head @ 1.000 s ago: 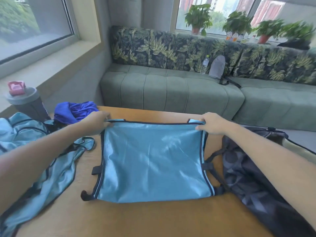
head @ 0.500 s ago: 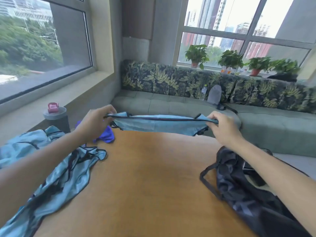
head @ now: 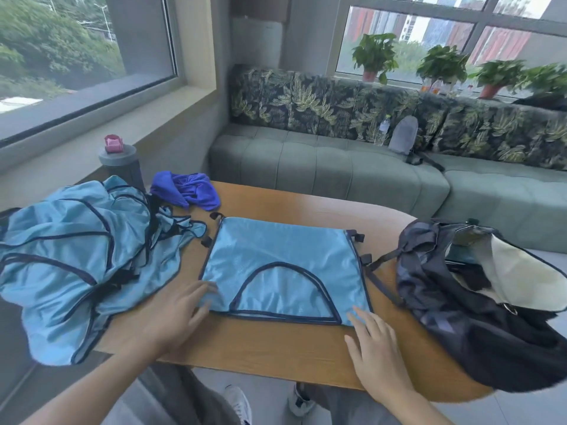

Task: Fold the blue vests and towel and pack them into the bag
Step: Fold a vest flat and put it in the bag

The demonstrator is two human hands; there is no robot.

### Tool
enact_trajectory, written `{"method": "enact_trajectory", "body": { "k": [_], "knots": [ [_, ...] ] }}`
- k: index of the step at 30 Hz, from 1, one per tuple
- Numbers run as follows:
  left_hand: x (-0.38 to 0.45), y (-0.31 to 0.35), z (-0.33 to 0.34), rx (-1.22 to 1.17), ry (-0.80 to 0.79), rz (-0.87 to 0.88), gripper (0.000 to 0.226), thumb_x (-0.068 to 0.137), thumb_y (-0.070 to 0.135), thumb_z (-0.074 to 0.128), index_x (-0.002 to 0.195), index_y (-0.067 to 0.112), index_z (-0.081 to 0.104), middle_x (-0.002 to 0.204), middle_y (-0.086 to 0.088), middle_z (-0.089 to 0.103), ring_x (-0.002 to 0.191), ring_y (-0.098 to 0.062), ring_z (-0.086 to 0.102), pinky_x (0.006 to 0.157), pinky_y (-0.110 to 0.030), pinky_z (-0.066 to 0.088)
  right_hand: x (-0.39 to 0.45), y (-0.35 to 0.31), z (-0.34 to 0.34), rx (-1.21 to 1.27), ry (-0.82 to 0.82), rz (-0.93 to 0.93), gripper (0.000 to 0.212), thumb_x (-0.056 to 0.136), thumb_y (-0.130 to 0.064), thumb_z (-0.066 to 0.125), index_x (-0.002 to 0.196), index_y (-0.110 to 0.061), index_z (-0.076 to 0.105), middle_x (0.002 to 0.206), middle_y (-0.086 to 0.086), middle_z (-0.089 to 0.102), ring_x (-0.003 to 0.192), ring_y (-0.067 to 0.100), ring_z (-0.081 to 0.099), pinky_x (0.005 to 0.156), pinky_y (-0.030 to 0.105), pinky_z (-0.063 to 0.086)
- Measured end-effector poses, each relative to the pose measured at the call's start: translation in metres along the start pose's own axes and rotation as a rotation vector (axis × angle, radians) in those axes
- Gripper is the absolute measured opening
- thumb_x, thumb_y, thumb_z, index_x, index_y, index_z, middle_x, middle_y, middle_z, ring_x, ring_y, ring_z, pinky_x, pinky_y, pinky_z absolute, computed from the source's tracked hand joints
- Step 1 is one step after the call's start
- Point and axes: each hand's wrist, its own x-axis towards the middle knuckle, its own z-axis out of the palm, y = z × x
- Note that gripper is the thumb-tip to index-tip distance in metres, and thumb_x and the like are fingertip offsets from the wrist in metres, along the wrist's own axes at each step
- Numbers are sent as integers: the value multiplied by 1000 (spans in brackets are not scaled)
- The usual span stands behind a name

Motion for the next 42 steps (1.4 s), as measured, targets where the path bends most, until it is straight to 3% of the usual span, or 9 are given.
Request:
{"method": "enact_trajectory", "body": {
  "k": [6, 12, 16, 20, 27, 32, 36, 38, 42],
  "knots": [
    [56, -7, 1, 13, 23, -57, 24, 106, 30, 44, 113, 17, 64, 108, 3, 64, 95, -18, 56, 77, -31, 42, 23, -12, -9, -4, -94, 126, 85, 94, -69, -3, 153, -21, 33, 151, -5, 45, 140, 15, 39, 117, 33, 29],
    [25, 23, -7, 242, -50, -102, 5, 97, 20, 56, 94, 23, 58, 70, 2, 61, 60, -26, 60, 51, -42, 49, 95, 16, -21, -115, -181, 201, 70, 104, -57, 19, 157, -12, 25, 147, 8, 53, 135, 27, 46, 115, 41, 30],
    [-11, 101, -8, -377, -345, -147, 16, 99, 31, 52, 108, 30, 65, 83, 7, 76, 74, -11, 69, 73, -37, 56, 171, 48, -25, -126, -365, 198, 68, 108, -51, 17, 162, -13, 5, 166, 10, 24, 155, 28, 9, 122, 47, 13],
    [-18, 162, 0, -846, -519, -155, 27, 100, 19, 58, 122, 32, 67, 102, 8, 78, 104, -10, 71, 93, -30, 55, 222, 43, -37, 22, -269, 172, 64, 108, -43, 31, 160, -9, 15, 165, 14, 23, 152, 32, 13, 121, 51, 21],
    [12, 95, 6, -257, -26, 47, 15, 100, 24, 61, 112, 31, 66, 107, 21, 65, 106, -4, 61, 94, -35, 50, 152, -19, -40, 76, -305, -89, 54, 106, -40, 43, 155, -18, 33, 157, 3, 38, 147, 23, 26, 118, 45, 29],
    [-3, 34, -1, -141, -125, 98, 32, 99, 56, 47, 110, 29, 62, 110, 15, 60, 106, -9, 57, 94, -33, 48, 42, -46, -23, 255, 0, -300, 23, 101, -30, 53, 115, -18, 68, 109, -5, 66, 104, 20, 63, 90, 36, 49],
    [-33, 24, 3, -118, -207, 207, 61, 94, 72, 50, 127, 21, 60, 133, 6, 56, 126, -12, 53, 108, -31, 42, -30, -44, 2, 33, -27, -418, 64, 90, -66, 56, 129, -16, 64, 127, -6, 61, 115, 16, 55, 98, 31, 39],
    [-49, 24, 7, -55, -202, 309, 67, 91, 63, 63, 136, 15, 55, 140, 0, 52, 133, -17, 49, 111, -32, 40, -47, -34, 16, -86, -14, -435, 73, 87, -65, 58, 138, -13, 60, 141, 1, 56, 126, 22, 53, 107, 39, 37],
    [-79, 28, 20, 155, -46, 491, 45, 86, 4, 65, 131, 7, 59, 133, -8, 55, 121, -30, 56, 95, -39, 52, -60, -18, 30, -59, 235, -462, 37, 93, -13, 54, 127, -10, 67, 136, 6, 62, 115, 28, 62, 102, 43, 46]
  ]
}}
